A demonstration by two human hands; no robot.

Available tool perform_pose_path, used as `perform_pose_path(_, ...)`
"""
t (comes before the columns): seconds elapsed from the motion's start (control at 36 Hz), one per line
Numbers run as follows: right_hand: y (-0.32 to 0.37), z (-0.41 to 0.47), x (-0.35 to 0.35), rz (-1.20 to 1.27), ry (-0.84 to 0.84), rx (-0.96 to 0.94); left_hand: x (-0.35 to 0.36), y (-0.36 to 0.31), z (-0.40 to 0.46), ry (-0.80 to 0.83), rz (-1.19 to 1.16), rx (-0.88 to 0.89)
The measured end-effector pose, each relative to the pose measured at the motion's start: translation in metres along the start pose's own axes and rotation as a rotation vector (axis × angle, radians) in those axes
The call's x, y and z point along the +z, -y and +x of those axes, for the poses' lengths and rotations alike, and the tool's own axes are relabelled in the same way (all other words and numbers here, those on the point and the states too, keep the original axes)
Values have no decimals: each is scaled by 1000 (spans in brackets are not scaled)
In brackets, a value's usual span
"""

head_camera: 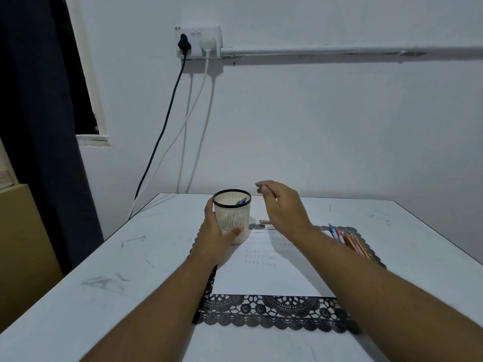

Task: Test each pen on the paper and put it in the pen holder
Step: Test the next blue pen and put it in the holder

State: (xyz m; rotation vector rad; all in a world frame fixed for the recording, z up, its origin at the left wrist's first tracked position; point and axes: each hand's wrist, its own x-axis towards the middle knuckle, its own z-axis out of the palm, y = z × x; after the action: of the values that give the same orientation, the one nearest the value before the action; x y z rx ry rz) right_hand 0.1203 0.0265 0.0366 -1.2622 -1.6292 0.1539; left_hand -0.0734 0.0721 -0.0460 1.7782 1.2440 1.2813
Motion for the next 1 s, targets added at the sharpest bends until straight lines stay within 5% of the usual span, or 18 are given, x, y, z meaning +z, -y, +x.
perform_pose_path(0.17,-30,-33,-27,-166,136,41,-4,-14,-3,-151,81,64)
perform_pose_path(0.36,-45,-70,-55,-322,327,158,-28,-94,-19,-487,167,542)
perform_pose_path(0.47,-47,-79,-62,-435,356,179,-5,-113,-41,-256,168,586)
perform_pose_path(0.69,-50,-98,-61,-595,457,50,40,-62,-66,134,661,337)
perform_pose_path(0.89,-47,-101,-63,-577,431,61,44,-59,-72,212,841,289)
perform_pose_path(1.0,-54,-99,-75,-538,255,143,43,-57,-72,225,827,281)
